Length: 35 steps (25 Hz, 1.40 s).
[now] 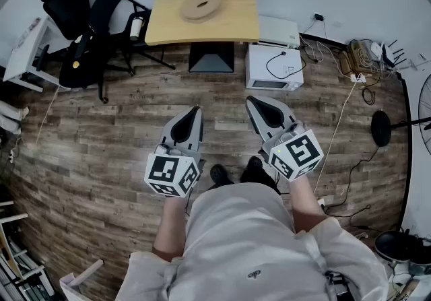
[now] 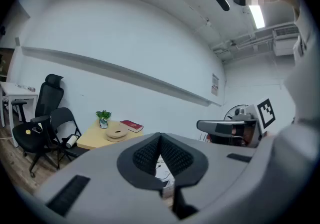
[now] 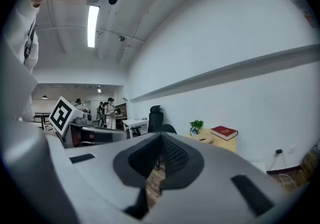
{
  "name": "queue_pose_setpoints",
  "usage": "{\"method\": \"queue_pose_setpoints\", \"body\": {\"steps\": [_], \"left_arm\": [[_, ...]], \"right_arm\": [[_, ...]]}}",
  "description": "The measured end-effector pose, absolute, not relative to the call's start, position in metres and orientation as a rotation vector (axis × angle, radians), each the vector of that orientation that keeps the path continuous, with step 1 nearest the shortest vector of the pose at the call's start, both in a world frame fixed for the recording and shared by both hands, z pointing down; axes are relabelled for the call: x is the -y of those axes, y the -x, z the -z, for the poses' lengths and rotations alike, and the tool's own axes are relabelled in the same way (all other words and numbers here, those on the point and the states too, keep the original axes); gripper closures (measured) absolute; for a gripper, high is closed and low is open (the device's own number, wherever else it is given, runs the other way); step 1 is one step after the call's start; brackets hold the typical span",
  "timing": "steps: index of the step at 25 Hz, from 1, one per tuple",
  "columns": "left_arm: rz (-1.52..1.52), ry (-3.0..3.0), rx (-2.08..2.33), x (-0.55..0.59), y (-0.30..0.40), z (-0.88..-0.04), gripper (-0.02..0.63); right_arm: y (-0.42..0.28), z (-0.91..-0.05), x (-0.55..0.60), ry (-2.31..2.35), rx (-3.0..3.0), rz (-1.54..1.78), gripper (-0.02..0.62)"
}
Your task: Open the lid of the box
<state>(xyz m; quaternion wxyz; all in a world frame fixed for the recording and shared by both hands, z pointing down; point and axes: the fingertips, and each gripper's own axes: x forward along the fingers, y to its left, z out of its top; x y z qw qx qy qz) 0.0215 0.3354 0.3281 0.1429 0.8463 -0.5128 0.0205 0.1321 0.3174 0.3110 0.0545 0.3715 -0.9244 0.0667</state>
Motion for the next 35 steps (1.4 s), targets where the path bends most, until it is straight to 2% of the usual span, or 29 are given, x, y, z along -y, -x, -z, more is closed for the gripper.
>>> {"method": "queue_pose_setpoints", "body": {"steps": [21,35], "left_arm": [[-0.098,-2.434,1.457,-0.358,0.003,-0.333,0.600],[-0.170,-2.406,1.461,-0.322,0.002,-0.354,0.600]], "right_arm": [[-0.111,-0.315,-0.346,-1.199,2.797,-0.247,0.597],[-0.110,-0.336,-0.303,-1.180,2.753,-0.322,0.595]]}}
